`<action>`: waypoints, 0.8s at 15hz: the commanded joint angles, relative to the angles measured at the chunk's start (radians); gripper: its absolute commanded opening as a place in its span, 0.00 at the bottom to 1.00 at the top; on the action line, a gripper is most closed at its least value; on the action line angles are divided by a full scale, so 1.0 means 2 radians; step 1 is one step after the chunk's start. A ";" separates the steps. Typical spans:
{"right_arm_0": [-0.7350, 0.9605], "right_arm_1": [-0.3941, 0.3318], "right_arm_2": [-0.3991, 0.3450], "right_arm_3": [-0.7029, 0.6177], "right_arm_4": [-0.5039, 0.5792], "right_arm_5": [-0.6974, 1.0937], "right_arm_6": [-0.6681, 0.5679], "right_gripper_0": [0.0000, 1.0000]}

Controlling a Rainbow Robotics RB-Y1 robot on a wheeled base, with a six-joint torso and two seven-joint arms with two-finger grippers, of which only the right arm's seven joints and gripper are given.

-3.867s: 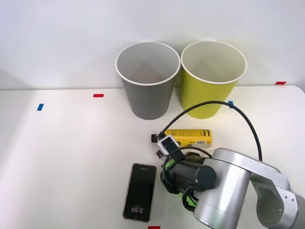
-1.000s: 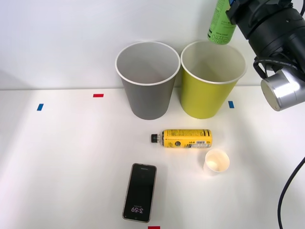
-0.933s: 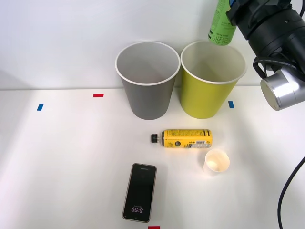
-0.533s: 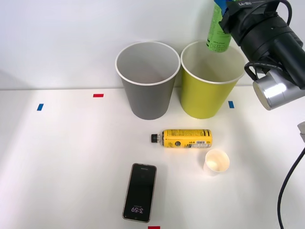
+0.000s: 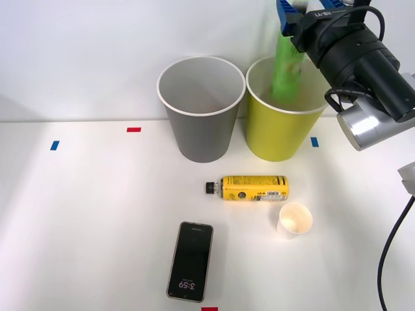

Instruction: Put cans in the gray bin, plastic bottles in the light green bin

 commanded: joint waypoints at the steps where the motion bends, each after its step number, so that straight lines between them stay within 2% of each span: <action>1: 0.013 -0.042 0.021 -0.001 -0.005 -0.048 -0.006 1.00; 3: 0.046 -0.079 0.030 -0.018 -0.030 -0.104 -0.009 1.00; 5: 0.090 -0.119 0.030 -0.074 -0.036 -0.115 -0.014 1.00; 6: 0.123 -0.151 0.027 -0.119 -0.042 -0.115 -0.020 1.00; 8: 0.196 -0.187 -0.004 -0.195 -0.049 -0.115 -0.028 1.00; 10: 0.281 -0.213 -0.051 -0.263 -0.072 -0.115 -0.060 1.00; 12: 0.359 -0.210 -0.091 -0.311 -0.073 -0.115 -0.066 1.00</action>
